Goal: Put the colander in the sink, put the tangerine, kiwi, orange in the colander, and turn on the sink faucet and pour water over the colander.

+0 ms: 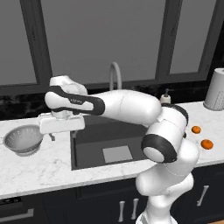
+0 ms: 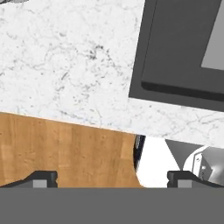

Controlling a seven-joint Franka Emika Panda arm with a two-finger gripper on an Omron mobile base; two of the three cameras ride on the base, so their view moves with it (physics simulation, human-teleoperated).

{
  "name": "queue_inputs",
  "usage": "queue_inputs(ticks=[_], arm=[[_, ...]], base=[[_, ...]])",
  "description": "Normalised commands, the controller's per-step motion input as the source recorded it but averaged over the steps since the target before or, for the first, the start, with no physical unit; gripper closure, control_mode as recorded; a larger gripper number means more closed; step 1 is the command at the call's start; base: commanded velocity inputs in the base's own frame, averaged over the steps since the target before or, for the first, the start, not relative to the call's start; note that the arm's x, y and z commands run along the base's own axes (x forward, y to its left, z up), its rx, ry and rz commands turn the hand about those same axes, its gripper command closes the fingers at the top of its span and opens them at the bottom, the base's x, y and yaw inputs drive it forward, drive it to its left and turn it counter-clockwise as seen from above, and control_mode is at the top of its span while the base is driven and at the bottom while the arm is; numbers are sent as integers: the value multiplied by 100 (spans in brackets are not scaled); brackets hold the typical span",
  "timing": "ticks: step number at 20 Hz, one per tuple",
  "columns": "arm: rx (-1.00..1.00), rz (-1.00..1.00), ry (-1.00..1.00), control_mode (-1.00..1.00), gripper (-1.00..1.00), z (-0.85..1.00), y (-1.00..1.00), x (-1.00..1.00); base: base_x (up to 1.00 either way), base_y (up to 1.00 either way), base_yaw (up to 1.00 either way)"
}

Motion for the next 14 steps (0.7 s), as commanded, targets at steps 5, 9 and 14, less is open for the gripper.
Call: queue_inputs(ticks=[5, 9, 14], arm=[[0, 0, 0, -100, -100, 0, 17, 62], [0, 1, -8, -100, -100, -11, 16, 51], [0, 8, -27, -100, -100, -21, 26, 21]], base=[[0, 0, 0], [0, 0, 0], [0, 0, 0]])
